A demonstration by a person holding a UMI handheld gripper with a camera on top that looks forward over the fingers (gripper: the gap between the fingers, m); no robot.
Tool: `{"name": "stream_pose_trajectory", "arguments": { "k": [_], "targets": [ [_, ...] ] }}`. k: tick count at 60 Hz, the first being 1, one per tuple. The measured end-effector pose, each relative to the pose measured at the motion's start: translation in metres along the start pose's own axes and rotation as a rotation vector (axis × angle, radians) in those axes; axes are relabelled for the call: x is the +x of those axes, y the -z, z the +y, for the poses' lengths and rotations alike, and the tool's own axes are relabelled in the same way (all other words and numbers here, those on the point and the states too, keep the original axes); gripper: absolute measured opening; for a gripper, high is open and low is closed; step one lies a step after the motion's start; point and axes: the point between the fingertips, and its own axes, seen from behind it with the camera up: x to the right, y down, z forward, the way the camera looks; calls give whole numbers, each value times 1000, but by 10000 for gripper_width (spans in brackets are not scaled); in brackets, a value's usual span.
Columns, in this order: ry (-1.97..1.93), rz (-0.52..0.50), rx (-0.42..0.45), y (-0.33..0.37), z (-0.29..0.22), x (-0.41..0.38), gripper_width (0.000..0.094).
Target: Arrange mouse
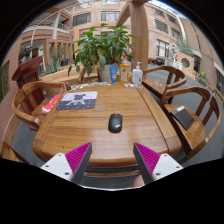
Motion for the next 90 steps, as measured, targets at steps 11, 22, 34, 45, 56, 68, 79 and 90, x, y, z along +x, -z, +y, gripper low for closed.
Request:
{"name": "stream_pose_trajectory", "arguments": {
  "k": [11,22,34,45,56,68,79,90],
  "targets": [
    [-37,23,11,-94,-17,8,852],
    [-56,63,-16,-167,-24,17,850],
    [-40,88,14,-187,-41,21,522],
    [-19,108,43,-190,-43,20,397],
    [-6,113,47,-189,-44,19,355],
    [-62,148,105,-182,-91,36,357],
    [-118,147,351,-161,-250,31,356],
    [-67,19,465,-167,-348,-61,355]
  ]
}}
